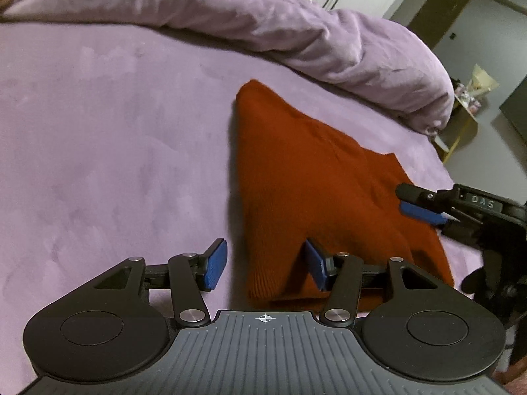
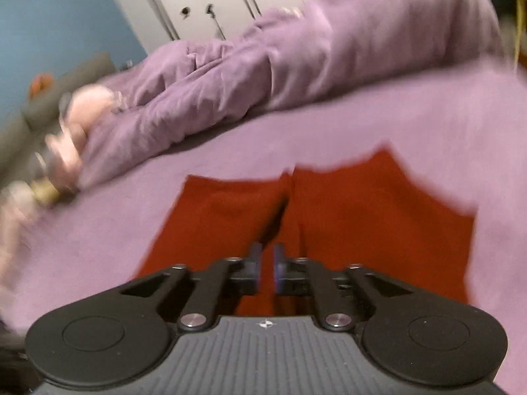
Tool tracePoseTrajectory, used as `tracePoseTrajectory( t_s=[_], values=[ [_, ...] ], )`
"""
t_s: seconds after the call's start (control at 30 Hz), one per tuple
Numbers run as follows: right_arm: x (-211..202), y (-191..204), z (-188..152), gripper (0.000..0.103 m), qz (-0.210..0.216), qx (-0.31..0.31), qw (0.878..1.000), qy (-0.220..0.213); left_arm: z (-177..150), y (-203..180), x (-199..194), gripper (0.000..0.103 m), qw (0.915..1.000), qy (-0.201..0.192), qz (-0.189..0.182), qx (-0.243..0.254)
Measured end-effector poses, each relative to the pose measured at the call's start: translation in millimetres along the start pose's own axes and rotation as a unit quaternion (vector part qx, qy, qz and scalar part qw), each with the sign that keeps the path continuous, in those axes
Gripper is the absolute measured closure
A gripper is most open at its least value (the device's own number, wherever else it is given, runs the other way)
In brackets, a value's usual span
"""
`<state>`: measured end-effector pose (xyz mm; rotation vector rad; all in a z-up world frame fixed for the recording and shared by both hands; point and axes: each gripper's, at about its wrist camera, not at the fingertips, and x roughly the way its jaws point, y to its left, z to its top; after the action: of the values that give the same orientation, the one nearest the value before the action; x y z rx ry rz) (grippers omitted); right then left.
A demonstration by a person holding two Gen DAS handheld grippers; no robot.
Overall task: Fold small clothes
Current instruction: 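Grasp the folded cardigan with the right gripper while the left tool presses it flat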
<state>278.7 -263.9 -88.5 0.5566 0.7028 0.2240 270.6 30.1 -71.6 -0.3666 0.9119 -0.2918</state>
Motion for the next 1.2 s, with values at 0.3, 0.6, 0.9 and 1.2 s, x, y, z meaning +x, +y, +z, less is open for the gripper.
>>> tracePoseTrajectory(
  t_s=[0.3, 0.6, 0.9, 1.2],
  values=[
    [43, -22, 1, 0.047, 0.059, 0.087, 0.993, 0.048, -5, 5, -10, 0.042, 1.0000, 0.002, 0.003, 0.006],
    [76, 31, 2, 0.044, 0.060, 0.005, 0.995, 0.083, -21, -1, -6, 0.041, 0.9995, 0.018, 0.012, 0.022],
    [42, 48, -4, 0.092, -0.041, -0.109, 0.993, 0.017, -10, -12, -19, 0.041, 0.9998, -0.001, 0.000, 0.022],
    [42, 9, -9, 0.082, -0.030, -0.052, 0.998, 0.027, 7, -17, 7, 0.035, 0.9999, 0.001, 0.004, 0.010]
  ],
)
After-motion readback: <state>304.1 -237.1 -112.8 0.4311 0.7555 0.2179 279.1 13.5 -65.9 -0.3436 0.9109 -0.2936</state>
